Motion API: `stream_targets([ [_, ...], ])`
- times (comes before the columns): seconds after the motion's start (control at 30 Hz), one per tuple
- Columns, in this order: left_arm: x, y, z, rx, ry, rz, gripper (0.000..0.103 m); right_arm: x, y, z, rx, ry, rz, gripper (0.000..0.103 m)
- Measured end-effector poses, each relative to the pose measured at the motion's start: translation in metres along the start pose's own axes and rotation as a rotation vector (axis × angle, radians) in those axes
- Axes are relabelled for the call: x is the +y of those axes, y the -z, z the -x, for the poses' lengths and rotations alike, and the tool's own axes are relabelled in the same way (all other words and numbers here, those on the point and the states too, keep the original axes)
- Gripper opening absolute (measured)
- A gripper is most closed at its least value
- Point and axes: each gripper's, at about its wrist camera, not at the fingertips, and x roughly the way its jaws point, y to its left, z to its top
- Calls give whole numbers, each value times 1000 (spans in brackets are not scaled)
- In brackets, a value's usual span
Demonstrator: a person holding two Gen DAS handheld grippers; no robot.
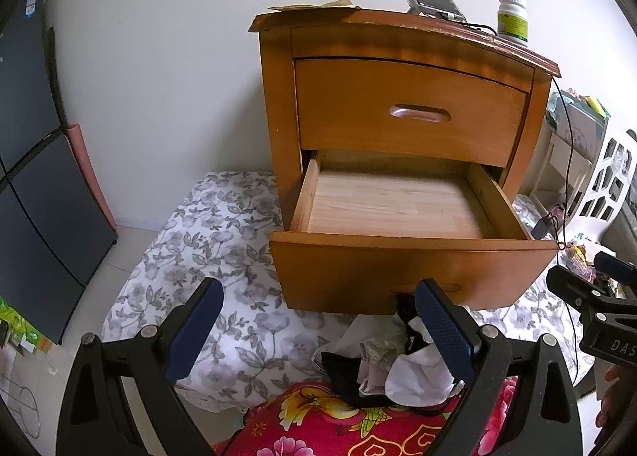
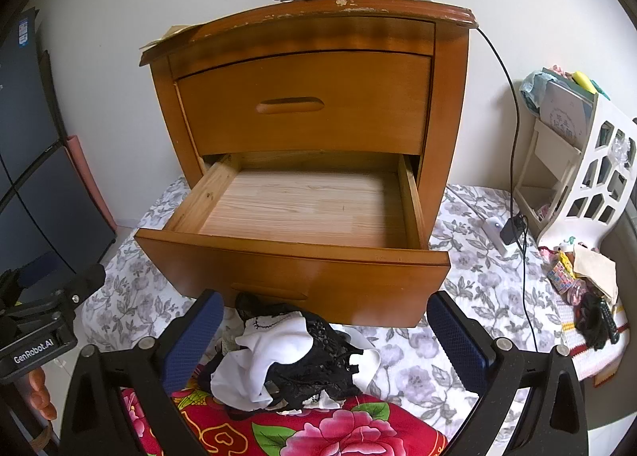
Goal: Organize soft objects
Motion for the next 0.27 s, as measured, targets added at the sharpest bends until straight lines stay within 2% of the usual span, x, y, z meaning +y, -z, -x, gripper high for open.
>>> stream_targets([
  [0.27,1,-1,0,0,-1,2,97,0,0,0,0,0,0,103],
])
